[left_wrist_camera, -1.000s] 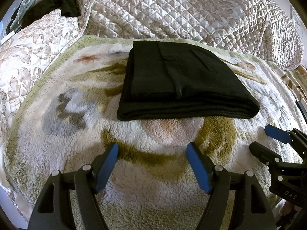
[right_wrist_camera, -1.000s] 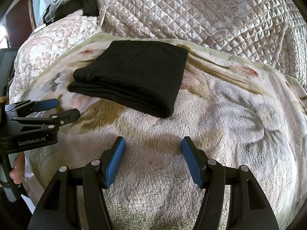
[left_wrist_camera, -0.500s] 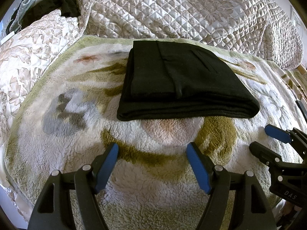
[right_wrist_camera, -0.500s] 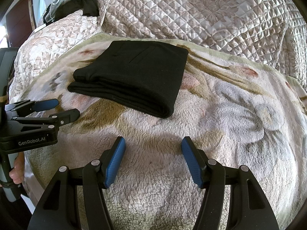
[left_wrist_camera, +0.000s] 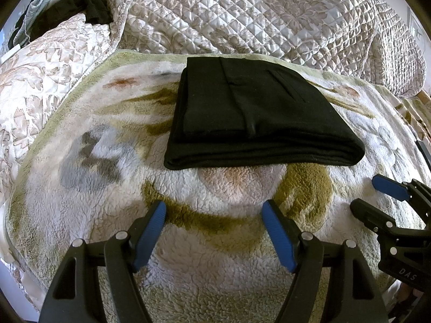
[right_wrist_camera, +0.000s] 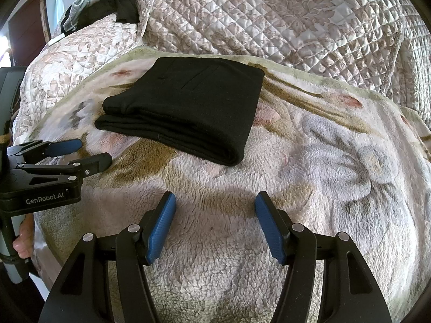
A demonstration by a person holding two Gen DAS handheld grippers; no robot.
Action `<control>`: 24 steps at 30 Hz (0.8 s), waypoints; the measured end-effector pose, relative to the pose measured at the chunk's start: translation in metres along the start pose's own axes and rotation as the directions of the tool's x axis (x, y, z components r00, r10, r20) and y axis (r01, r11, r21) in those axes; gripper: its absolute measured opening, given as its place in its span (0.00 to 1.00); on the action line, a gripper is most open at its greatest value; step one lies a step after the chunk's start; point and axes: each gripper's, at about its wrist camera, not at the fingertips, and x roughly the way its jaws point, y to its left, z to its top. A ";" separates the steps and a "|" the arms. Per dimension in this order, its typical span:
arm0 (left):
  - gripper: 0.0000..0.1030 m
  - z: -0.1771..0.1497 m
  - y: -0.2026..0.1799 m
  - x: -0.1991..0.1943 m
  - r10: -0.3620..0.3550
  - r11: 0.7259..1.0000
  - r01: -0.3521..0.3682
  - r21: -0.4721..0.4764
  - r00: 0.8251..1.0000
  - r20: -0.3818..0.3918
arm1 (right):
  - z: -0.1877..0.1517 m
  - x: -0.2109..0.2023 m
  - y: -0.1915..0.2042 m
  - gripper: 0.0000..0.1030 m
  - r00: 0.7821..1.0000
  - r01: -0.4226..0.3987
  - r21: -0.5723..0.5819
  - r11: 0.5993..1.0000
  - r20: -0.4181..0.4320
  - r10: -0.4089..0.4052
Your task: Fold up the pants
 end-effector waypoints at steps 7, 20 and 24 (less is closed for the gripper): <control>0.74 0.000 0.000 0.000 0.000 1.000 0.000 0.000 1.000 -0.001 | 0.000 0.000 0.000 0.60 1.000 0.001 -0.001 1.000 0.000 -0.001; 0.74 0.000 0.000 0.000 0.001 1.000 -0.001 0.000 1.000 -0.001 | 0.000 0.000 0.001 0.60 1.000 0.002 -0.001 1.000 0.001 -0.002; 0.74 0.000 0.000 0.000 0.001 1.000 -0.001 0.001 1.000 -0.002 | 0.000 -0.001 0.002 0.61 1.000 0.003 -0.002 1.000 0.003 -0.003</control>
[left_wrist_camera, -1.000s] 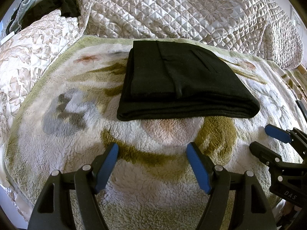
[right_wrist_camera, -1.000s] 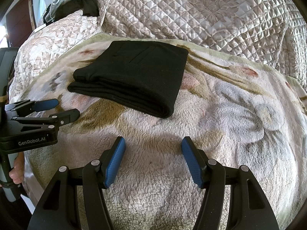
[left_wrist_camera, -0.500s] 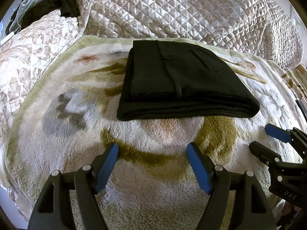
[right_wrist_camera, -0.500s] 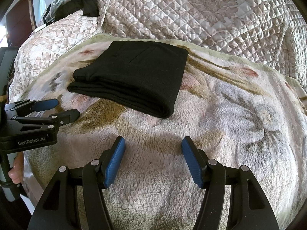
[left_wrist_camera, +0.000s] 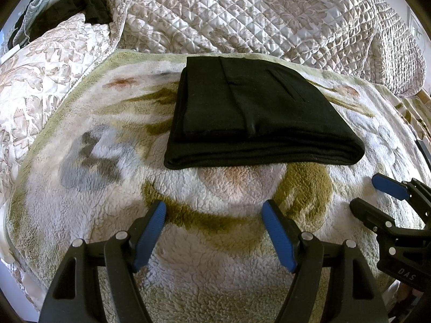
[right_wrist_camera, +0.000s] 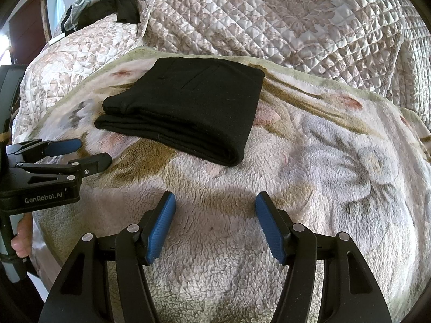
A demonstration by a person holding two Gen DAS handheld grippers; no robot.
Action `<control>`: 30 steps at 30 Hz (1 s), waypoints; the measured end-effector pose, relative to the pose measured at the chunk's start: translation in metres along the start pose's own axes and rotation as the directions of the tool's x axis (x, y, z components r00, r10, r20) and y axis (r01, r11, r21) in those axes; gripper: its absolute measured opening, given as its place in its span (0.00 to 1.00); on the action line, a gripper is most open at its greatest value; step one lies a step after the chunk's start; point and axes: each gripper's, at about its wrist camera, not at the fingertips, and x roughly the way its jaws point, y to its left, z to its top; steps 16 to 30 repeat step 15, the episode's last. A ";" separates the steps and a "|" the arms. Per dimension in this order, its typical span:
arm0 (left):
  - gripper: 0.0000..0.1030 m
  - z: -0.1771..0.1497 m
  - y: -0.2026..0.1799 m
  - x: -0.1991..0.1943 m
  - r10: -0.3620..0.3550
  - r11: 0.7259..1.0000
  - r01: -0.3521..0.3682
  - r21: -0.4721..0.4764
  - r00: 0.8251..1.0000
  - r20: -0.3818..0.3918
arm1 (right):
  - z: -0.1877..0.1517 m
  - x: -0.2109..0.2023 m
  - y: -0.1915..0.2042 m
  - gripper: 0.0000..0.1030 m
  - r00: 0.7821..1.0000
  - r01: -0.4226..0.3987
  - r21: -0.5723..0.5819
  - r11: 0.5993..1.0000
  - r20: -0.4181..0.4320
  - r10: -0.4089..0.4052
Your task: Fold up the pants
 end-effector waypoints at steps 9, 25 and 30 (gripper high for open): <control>0.74 -0.002 0.001 -0.001 0.003 1.000 -0.003 -0.008 1.000 0.000 | 0.002 0.001 -0.002 0.63 1.000 0.003 -0.008 1.000 0.007 -0.003; 0.74 -0.001 0.000 -0.001 0.001 1.000 -0.001 -0.007 1.000 -0.001 | 0.003 0.002 -0.003 0.64 1.000 0.005 -0.010 1.000 0.011 -0.005; 0.74 -0.001 0.000 -0.001 0.001 1.000 -0.001 -0.007 1.000 -0.001 | 0.003 0.002 -0.003 0.64 1.000 0.005 -0.010 1.000 0.011 -0.005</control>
